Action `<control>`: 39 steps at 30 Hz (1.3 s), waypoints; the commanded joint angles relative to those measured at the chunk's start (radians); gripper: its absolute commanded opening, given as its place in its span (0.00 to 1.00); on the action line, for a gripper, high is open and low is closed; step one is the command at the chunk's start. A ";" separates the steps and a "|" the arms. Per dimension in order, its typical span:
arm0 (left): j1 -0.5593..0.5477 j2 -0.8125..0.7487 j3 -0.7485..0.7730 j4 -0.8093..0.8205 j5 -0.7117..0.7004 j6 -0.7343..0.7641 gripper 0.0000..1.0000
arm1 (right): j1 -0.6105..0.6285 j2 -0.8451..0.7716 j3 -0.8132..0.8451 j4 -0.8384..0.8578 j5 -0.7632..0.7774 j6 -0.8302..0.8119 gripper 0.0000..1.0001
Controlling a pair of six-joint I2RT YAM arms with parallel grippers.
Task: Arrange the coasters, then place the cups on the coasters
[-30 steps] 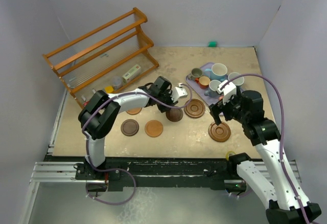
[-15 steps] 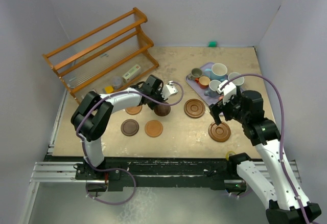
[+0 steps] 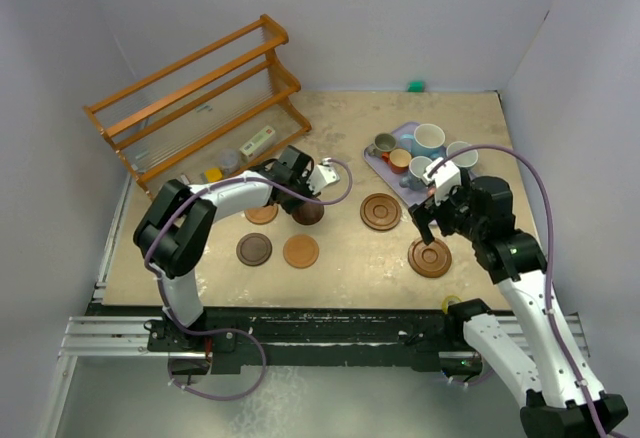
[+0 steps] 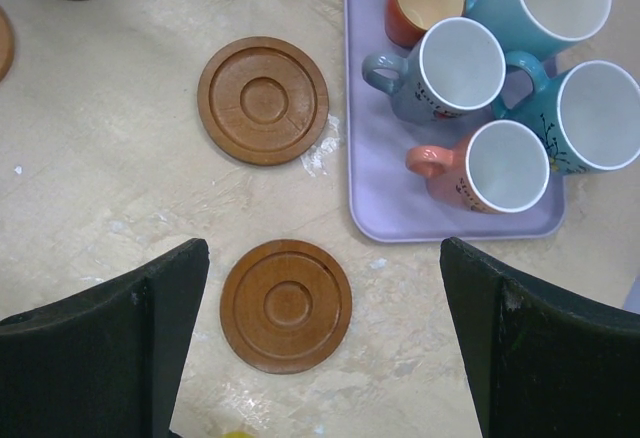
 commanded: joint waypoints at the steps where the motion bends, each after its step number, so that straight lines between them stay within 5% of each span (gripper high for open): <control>1: 0.014 -0.030 0.010 -0.118 -0.001 -0.017 0.30 | 0.000 0.034 0.015 0.017 0.005 -0.053 1.00; 17: 0.025 -0.237 -0.019 0.001 0.084 -0.051 0.43 | 0.028 0.288 0.038 0.013 -0.084 -0.216 0.98; 39: 0.166 -0.574 -0.183 0.028 -0.023 -0.072 0.55 | 0.284 0.899 0.244 0.154 -0.005 -0.272 0.92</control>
